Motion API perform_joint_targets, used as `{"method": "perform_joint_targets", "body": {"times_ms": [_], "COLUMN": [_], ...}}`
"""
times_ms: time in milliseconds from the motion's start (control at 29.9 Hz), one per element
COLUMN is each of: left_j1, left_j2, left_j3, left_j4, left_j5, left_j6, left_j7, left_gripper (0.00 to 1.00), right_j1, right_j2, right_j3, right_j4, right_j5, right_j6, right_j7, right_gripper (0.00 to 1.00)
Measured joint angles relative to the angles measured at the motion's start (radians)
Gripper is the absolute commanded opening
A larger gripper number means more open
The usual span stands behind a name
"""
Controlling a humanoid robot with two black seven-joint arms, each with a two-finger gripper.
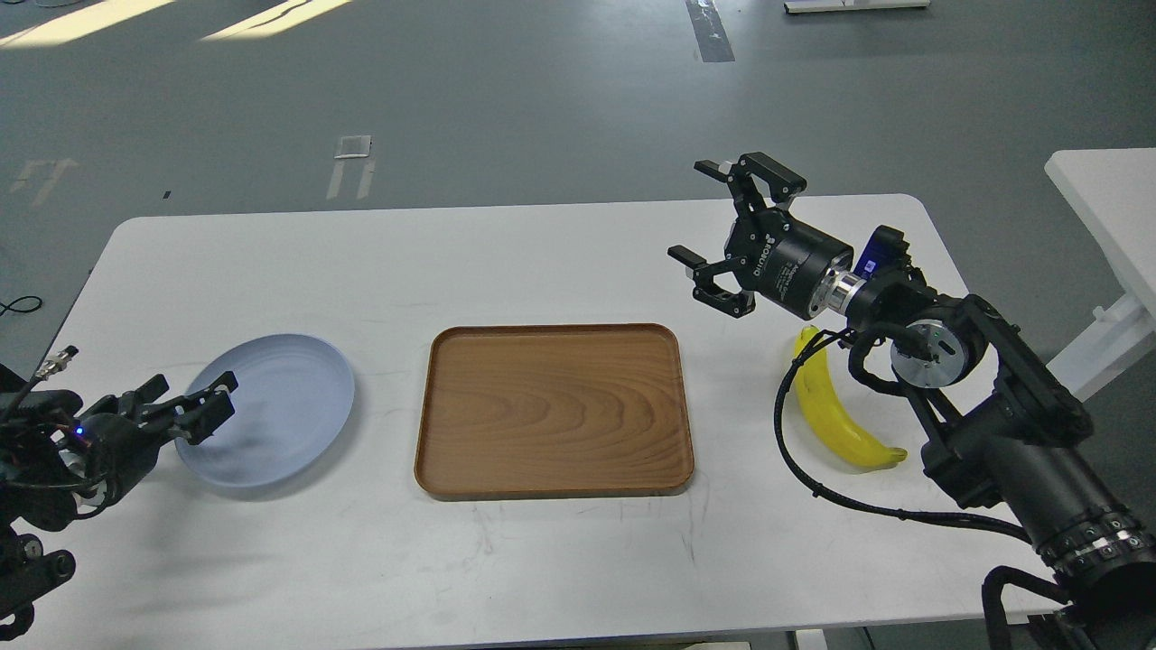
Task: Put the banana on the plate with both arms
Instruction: 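Grip the plate rim with the left gripper and lift it, then carry the plate with the left gripper and set it on the wooden tray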
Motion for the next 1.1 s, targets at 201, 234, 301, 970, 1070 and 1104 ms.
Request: {"method": "perform_joint_targets", "body": {"times_ms": [201,234,301,970,1070,1104], "left_j1": [0.029,0.03,0.03,-0.134,-0.138,-0.14], "left_j2": [-0.001,-0.001,-0.001,0.011,0.01,0.01], "left_j3": [0.0,0.0,0.0,-0.005,-0.003,-0.002], "left_j4": [0.0,0.0,0.0,-0.091,-0.128,-0.142], "left_j5": [-0.002,-0.002,-0.003,-0.116,-0.113,-0.11], "left_j6": [-0.018,-0.022,-0.023,-0.075,-0.079,-0.079], "left_j7": [0.0,0.0,0.0,-0.066,-0.069,-0.071], "left_gripper": [0.07,0.07,0.03,0.0,0.0,0.0], "right_j1": [-0.006,-0.007,-0.007,-0.008,-0.01,-0.011], "right_j2": [0.0,0.0,0.0,-0.002,-0.003,-0.003], "right_j3": [0.0,0.0,0.001,0.003,0.003,0.004], "right_j4": [0.0,0.0,0.0,0.0,0.0,0.0], "right_j5": [0.0,0.0,0.0,0.0,0.0,0.0], "right_j6": [0.0,0.0,0.0,0.0,0.0,0.0], "right_j7": [-0.001,-0.001,-0.001,0.0,0.0,0.0], "right_gripper": [1.0,1.0,1.0,1.0,1.0,1.0]}}
